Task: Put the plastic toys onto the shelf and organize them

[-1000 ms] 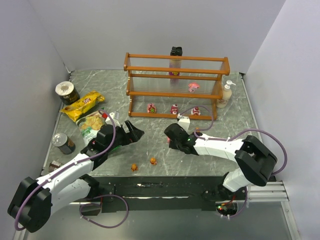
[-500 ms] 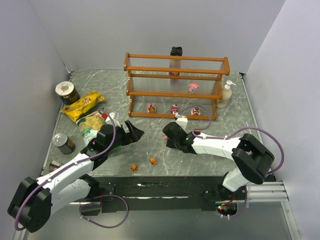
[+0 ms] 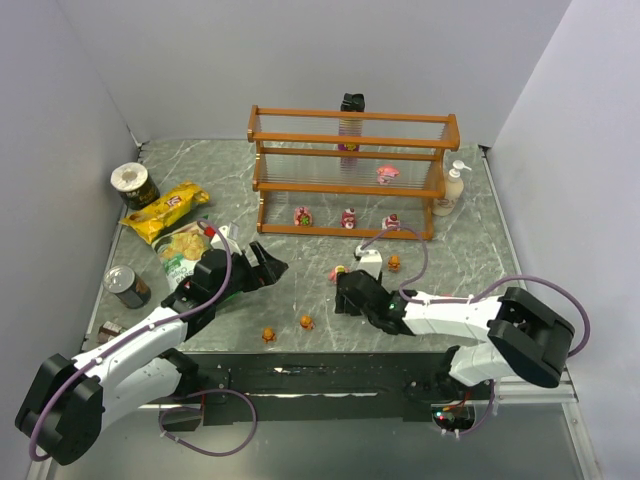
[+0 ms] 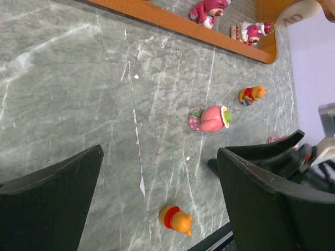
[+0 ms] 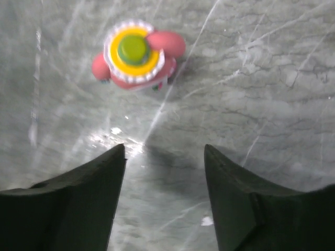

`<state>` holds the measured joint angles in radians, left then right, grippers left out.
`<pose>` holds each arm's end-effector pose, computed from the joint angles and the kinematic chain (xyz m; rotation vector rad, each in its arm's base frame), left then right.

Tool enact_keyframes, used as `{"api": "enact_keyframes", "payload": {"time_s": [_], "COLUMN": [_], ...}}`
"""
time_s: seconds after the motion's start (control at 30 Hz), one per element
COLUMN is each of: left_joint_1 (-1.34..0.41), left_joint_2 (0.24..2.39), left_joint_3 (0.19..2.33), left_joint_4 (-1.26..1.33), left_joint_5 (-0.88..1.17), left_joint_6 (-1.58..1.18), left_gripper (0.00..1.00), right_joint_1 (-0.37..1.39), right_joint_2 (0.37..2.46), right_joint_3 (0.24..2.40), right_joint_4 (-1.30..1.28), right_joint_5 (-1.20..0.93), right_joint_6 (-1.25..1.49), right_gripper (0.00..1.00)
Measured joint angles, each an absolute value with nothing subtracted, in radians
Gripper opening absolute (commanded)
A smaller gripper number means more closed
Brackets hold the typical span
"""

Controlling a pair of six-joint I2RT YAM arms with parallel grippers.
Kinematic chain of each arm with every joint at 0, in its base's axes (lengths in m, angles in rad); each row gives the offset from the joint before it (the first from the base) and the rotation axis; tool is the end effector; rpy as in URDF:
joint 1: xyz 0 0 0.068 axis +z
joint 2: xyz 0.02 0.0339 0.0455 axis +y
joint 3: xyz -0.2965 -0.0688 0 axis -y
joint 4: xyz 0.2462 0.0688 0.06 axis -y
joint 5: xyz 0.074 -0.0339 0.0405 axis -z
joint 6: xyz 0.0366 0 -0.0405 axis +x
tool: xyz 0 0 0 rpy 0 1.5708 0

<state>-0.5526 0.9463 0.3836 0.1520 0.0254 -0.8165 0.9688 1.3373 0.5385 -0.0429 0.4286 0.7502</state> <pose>0.1598 -0.0996 0.2293 -0.2588 2.0825 -0.8901 0.1471 0.1872 0.1874 -0.0619 2.3407 0.3430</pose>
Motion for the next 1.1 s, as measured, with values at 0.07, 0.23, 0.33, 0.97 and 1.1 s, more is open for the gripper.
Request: {"api": "enact_keyframes", "payload": {"time_s": [0.07,0.23,0.33,0.97,1.1], "left_joint_1": [-0.553,-0.553,-0.553,-0.553,-0.553], "left_joint_2": [0.946,0.946,0.946,0.932,0.934], "left_joint_3": [0.384,0.384,0.384,0.384,0.384], "left_joint_4": [0.152,0.152,0.152,0.149,0.149], "left_joint_5": [0.022,0.019,0.017,0.010,0.010], "left_joint_6": [-0.817,-0.817,-0.817,-0.816,-0.816], "left_gripper": [0.96,0.96,0.96,0.96,0.96], "right_joint_1": [0.979,0.984,0.984,0.937,0.871], "right_joint_2": [1.337,1.361,1.430,1.674,1.673], "right_joint_3": [0.486,0.408,0.407,0.355,0.332], "right_joint_4": [0.046,0.247,0.360,0.894,0.941], "right_joint_5": [0.439,0.464,0.486,0.489,0.417], "right_joint_6": [0.693,0.567,0.506,0.279,0.244], "right_gripper": [0.87,0.89,0.88,0.94,0.93]}}
